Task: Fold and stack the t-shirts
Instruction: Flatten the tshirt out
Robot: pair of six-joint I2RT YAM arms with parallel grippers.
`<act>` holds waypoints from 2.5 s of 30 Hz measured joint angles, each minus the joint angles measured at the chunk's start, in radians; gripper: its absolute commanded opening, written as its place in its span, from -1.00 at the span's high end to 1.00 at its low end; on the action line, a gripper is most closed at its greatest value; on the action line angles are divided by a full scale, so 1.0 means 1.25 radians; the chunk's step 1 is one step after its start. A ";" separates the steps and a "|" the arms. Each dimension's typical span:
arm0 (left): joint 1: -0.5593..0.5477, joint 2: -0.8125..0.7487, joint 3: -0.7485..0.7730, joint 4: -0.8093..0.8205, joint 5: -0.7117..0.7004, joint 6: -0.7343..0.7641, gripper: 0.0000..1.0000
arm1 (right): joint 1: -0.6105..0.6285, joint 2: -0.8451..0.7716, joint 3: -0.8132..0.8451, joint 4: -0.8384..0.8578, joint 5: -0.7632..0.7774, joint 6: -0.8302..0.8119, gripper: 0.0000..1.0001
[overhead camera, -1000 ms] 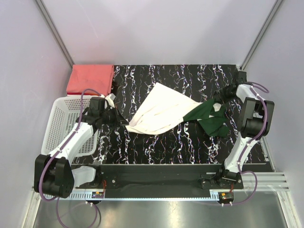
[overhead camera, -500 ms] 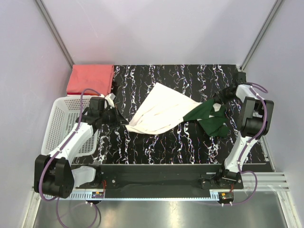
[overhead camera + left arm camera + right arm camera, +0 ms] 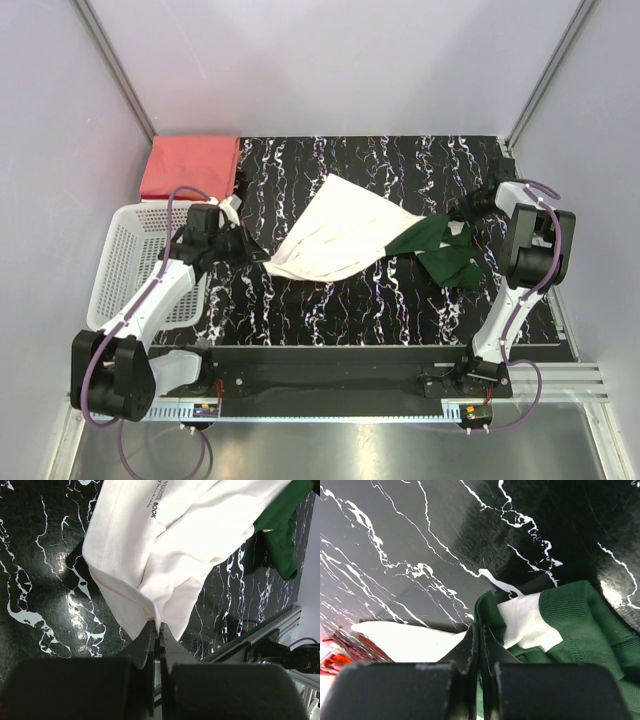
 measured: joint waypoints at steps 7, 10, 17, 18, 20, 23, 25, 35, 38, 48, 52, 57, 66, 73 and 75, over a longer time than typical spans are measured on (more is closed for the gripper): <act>0.000 -0.010 0.043 -0.018 -0.044 -0.034 1.00 | -0.001 -0.061 0.028 -0.054 0.070 -0.056 1.00; 0.000 -0.007 0.143 -0.027 -0.074 -0.057 1.00 | -0.001 -0.146 0.093 -0.086 0.121 -0.085 1.00; 0.010 0.025 0.509 -0.010 -0.164 -0.098 1.00 | -0.001 -0.427 0.294 -0.079 0.256 -0.138 1.00; 0.011 0.026 0.554 -0.009 -0.172 -0.106 1.00 | -0.001 -0.462 0.318 -0.076 0.269 -0.144 1.00; 0.012 0.019 0.613 0.003 -0.180 -0.117 1.00 | -0.001 -0.528 0.353 -0.072 0.290 -0.157 1.00; 0.013 -0.025 0.632 0.006 -0.179 -0.135 1.00 | -0.001 -0.638 0.369 -0.072 0.315 -0.175 1.00; 0.014 -0.067 0.621 -0.004 -0.176 -0.143 1.00 | -0.001 -0.701 0.370 -0.083 0.328 -0.186 1.00; 0.014 -0.286 0.613 -0.079 -0.150 -0.169 1.00 | -0.001 -0.903 0.467 -0.204 0.346 -0.228 1.00; 0.014 -0.289 0.670 -0.081 -0.136 -0.174 1.00 | -0.001 -0.902 0.549 -0.214 0.345 -0.242 1.00; 0.014 -0.041 0.764 -0.055 -0.142 -0.144 1.00 | -0.001 -0.582 0.838 -0.226 0.294 -0.294 1.00; 0.014 0.120 0.786 -0.025 -0.155 -0.135 1.00 | -0.001 -0.330 1.003 -0.206 0.266 -0.327 1.00; 0.015 0.240 0.813 0.006 -0.157 -0.132 1.00 | -0.008 -0.111 1.045 -0.208 0.227 -0.344 1.00; 0.015 0.213 0.841 0.066 -0.151 -0.130 1.00 | -0.075 -0.105 1.080 -0.203 0.153 -0.343 1.00; 0.014 0.094 0.811 0.088 -0.148 -0.115 1.00 | -0.159 -0.251 1.107 -0.168 0.143 -0.341 1.00; 0.014 0.060 0.804 0.092 -0.145 -0.115 1.00 | -0.163 -0.299 1.108 -0.157 0.147 -0.345 1.00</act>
